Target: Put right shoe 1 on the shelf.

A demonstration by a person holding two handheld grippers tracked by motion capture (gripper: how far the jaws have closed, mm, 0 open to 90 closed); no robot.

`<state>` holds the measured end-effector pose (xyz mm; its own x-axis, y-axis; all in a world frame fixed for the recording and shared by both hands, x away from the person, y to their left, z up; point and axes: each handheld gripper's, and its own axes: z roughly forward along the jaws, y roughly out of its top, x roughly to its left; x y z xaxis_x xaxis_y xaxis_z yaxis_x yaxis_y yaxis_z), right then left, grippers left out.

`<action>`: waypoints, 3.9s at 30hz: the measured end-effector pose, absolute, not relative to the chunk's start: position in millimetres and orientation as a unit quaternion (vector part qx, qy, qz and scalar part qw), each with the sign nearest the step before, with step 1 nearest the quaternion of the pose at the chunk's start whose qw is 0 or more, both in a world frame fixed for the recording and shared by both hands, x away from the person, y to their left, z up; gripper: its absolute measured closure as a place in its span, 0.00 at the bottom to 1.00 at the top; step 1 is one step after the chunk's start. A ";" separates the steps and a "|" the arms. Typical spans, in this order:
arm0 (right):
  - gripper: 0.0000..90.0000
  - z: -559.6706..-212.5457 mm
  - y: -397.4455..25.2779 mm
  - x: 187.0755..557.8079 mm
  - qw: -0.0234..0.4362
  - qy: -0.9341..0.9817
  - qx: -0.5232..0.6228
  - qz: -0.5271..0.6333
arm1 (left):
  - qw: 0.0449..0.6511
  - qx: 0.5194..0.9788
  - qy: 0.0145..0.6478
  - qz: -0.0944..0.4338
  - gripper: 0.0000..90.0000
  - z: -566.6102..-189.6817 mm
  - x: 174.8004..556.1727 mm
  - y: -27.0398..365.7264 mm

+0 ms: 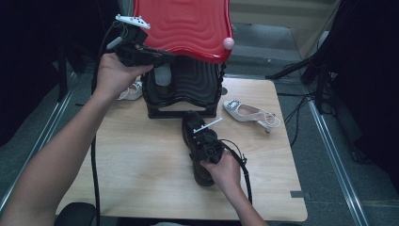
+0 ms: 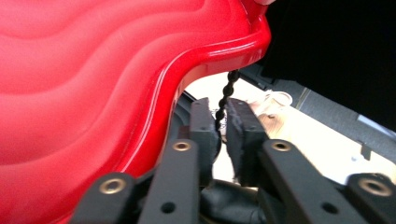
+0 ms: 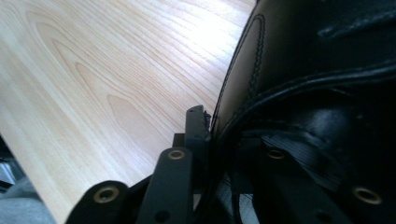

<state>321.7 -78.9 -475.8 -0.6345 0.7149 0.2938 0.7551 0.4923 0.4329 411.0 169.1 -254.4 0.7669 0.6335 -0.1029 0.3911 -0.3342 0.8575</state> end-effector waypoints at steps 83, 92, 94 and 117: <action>0.96 -370.4 -63.8 401.4 -0.124 -0.784 -0.449 -0.411 | 0.461 0.802 0.361 0.117 1.00 -244.1 447.8 184.0; 0.96 -377.7 -53.8 421.5 -0.135 -0.766 -0.459 -0.430 | 0.468 0.801 0.356 0.112 1.00 -243.1 448.3 183.6; 0.96 -377.9 -52.6 423.9 -0.136 -0.762 -0.462 -0.433 | 0.462 0.804 0.355 0.121 1.00 -242.5 447.7 182.6; 0.79 -383.1 -43.7 435.6 -0.106 -0.753 -0.462 -0.457 | 0.459 0.807 0.349 0.125 1.00 -241.6 447.6 182.0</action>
